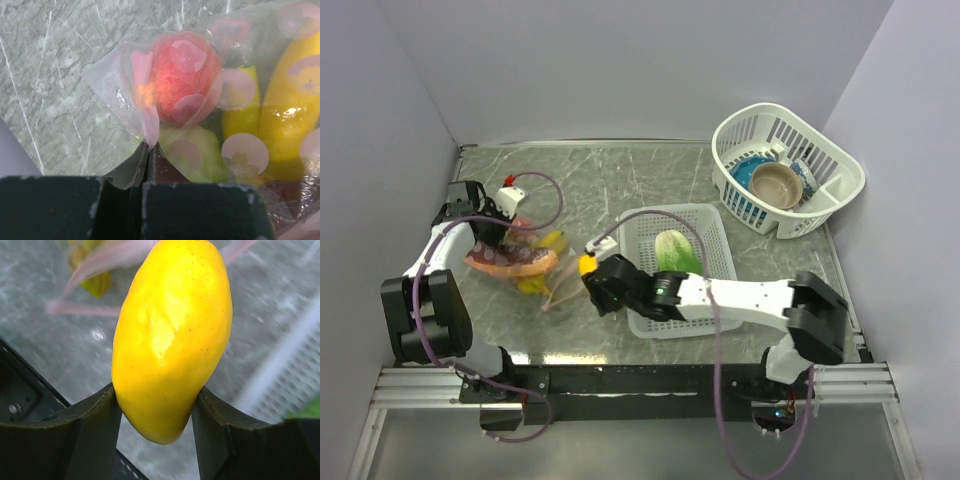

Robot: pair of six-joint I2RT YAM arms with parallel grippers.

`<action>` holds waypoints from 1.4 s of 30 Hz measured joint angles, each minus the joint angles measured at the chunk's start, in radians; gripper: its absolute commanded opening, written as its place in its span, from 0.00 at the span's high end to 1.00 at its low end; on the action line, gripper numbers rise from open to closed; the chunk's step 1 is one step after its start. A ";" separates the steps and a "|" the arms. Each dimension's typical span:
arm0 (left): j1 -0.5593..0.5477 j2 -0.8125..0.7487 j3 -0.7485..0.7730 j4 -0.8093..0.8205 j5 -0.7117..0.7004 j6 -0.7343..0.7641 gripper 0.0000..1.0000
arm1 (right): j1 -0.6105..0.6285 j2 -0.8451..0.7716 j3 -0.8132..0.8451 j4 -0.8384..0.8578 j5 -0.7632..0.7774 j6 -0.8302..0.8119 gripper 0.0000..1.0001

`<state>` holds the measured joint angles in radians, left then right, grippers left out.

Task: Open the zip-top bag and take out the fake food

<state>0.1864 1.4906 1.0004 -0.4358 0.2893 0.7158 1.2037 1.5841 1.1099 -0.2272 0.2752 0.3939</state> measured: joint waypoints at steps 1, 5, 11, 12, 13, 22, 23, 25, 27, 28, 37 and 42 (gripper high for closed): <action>0.000 0.001 0.002 -0.001 0.000 -0.003 0.99 | 0.000 -0.032 -0.023 -0.018 0.012 0.007 0.99; 0.000 0.006 0.010 -0.007 0.001 -0.013 0.99 | 0.000 -0.201 -0.139 -0.110 0.091 0.045 0.96; 0.000 0.010 0.019 -0.022 0.004 -0.026 0.99 | -0.071 -0.392 -0.207 -0.190 0.238 0.117 1.00; 0.000 0.010 0.019 -0.023 0.005 -0.026 0.99 | -0.104 -0.413 -0.208 -0.193 0.253 0.132 1.00; 0.000 0.010 0.019 -0.023 0.005 -0.025 0.99 | -0.137 -0.423 -0.208 -0.195 0.264 0.144 0.98; 0.000 0.010 0.023 -0.032 0.010 -0.026 0.99 | -0.313 -0.333 -0.204 -0.234 0.190 0.159 0.00; 0.000 0.010 0.024 -0.034 0.011 -0.026 0.99 | -0.311 -0.335 -0.204 -0.235 0.186 0.155 0.00; 0.000 0.010 0.026 -0.037 0.011 -0.025 0.99 | -0.311 -0.347 -0.200 -0.235 0.184 0.147 0.00; 0.000 0.010 0.026 -0.039 0.012 -0.025 0.99 | -0.305 -0.364 -0.194 -0.234 0.186 0.132 0.00; 0.000 0.010 0.026 -0.039 0.012 -0.025 0.99 | -0.301 -0.380 -0.192 -0.233 0.188 0.117 0.00; 0.000 0.010 0.026 -0.040 0.021 -0.026 0.99 | 0.056 -0.367 -0.089 -0.200 0.289 0.007 0.01; 0.000 0.010 0.026 -0.040 0.024 -0.026 0.99 | 0.093 -0.306 -0.090 -0.097 0.248 -0.014 0.12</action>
<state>0.1864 1.5009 1.0260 -0.4759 0.3134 0.6895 1.2972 1.2778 1.0199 -0.3241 0.5236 0.3794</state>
